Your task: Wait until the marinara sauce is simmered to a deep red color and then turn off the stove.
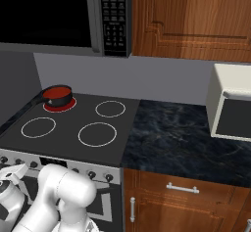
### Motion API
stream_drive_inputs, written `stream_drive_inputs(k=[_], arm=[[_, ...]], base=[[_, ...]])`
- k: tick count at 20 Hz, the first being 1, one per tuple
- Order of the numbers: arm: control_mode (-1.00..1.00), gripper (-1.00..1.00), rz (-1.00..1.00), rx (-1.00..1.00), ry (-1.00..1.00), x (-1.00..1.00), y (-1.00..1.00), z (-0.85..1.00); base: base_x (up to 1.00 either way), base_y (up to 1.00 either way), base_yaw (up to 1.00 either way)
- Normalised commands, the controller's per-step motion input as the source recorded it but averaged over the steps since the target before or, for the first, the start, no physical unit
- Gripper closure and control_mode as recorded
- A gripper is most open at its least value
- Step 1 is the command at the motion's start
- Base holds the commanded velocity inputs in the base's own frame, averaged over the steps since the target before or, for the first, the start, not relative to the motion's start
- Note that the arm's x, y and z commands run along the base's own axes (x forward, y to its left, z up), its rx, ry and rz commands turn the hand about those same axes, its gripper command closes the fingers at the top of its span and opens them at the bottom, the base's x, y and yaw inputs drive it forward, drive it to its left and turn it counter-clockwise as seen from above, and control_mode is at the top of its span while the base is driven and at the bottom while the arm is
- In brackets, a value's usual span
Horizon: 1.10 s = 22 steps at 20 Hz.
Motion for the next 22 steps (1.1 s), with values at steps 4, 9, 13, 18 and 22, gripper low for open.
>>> stream_drive_inputs(k=[4,9,13,18,22], arm=[[-1.0,1.0,0.0,0.0,0.0,0.0,0.0,0.0],[-1.0,1.0,0.0,0.0,0.0,0.0,0.0,0.0],[-1.0,1.0,0.0,0.0,0.0,0.0,0.0,0.0],[-1.0,1.0,0.0,0.0,0.0,0.0,0.0,0.0],[-1.0,1.0,0.0,0.0,0.0,0.0,0.0,0.0]], base=[[0.0,0.0,0.0],[0.0,0.0,0.0],[0.0,0.0,0.0],[0.0,0.0,0.0],[0.0,0.0,0.0]])
